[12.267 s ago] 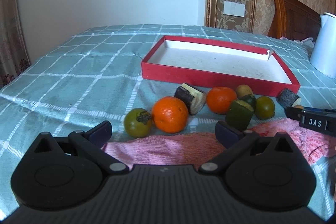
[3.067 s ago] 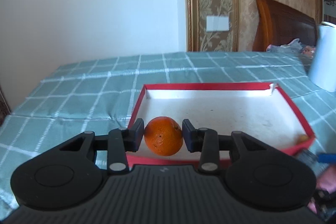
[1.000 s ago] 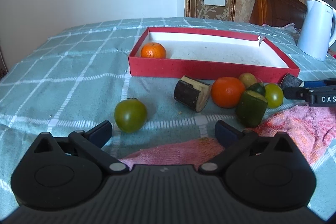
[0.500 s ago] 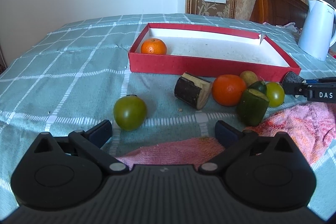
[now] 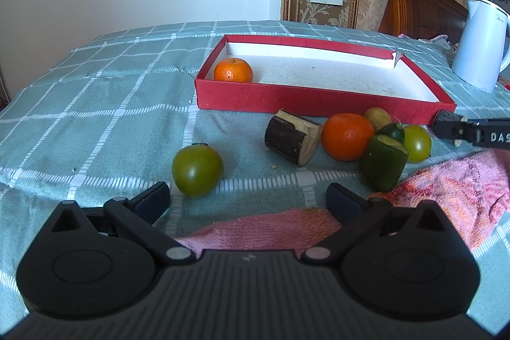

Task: Organize fruits
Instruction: 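Close the right gripper on the dark log-shaped piece with light cut face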

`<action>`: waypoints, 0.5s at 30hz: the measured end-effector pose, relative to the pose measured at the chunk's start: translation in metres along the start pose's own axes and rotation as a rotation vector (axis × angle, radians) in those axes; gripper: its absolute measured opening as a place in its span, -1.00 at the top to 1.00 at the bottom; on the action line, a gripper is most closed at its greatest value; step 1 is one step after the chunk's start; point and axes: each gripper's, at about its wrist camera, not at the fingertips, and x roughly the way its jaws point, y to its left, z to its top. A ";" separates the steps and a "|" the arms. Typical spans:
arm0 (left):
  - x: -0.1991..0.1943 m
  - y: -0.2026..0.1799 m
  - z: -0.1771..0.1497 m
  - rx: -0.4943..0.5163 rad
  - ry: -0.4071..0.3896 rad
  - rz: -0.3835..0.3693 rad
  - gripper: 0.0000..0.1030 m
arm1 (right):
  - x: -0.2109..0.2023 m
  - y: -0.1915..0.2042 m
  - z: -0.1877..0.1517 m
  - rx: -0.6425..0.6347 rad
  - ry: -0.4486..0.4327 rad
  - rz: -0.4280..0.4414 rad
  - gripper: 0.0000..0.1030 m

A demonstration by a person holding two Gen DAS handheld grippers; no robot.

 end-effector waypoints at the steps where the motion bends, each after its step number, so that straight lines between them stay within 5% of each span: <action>1: 0.000 0.000 0.000 0.000 0.000 0.000 -1.00 | -0.002 0.000 0.001 0.003 -0.008 0.001 0.34; 15: 0.000 0.000 0.000 0.000 0.000 0.000 -1.00 | -0.012 0.009 0.021 -0.032 -0.061 0.001 0.34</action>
